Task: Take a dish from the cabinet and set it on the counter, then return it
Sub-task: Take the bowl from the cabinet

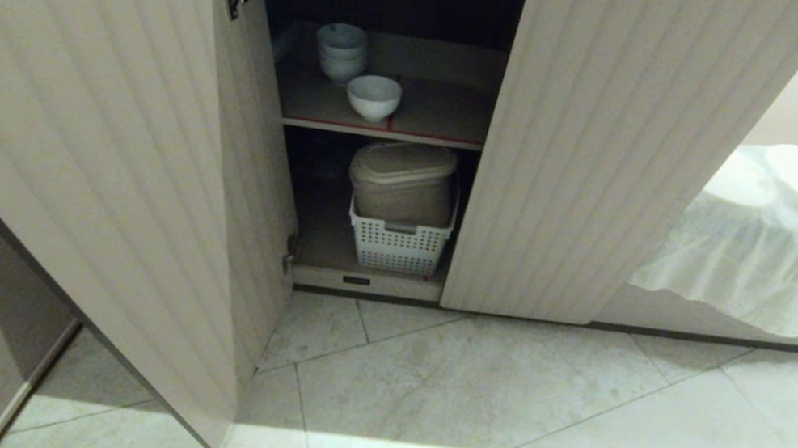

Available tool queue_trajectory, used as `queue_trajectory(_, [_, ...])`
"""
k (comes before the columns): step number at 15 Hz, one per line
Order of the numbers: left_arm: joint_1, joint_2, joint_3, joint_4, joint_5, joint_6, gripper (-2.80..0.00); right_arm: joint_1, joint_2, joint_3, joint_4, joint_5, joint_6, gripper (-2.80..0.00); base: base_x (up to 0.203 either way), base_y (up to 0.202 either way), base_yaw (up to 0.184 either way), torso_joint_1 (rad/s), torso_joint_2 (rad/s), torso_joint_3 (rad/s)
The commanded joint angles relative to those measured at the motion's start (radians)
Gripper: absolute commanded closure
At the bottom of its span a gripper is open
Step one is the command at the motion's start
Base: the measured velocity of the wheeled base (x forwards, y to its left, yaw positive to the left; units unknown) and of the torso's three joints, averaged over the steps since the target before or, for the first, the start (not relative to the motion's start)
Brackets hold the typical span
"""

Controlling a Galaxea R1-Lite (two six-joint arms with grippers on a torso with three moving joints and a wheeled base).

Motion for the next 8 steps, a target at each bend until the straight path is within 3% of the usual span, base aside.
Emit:
queue_trajectory(1, [0.000,0.000,0.000,0.000,0.000,0.000,0.00,0.000,0.001,0.000,-0.001,0.000,0.001,0.00,0.000,0.000,0.000,0.000,0.00,0.000])
queue_trajectory(8, [0.000,0.000,0.000,0.000,0.000,0.000,0.00,0.000,0.001,0.000,-0.001,0.000,0.001,0.00,0.000,0.000,0.000,0.000,0.00,0.000])
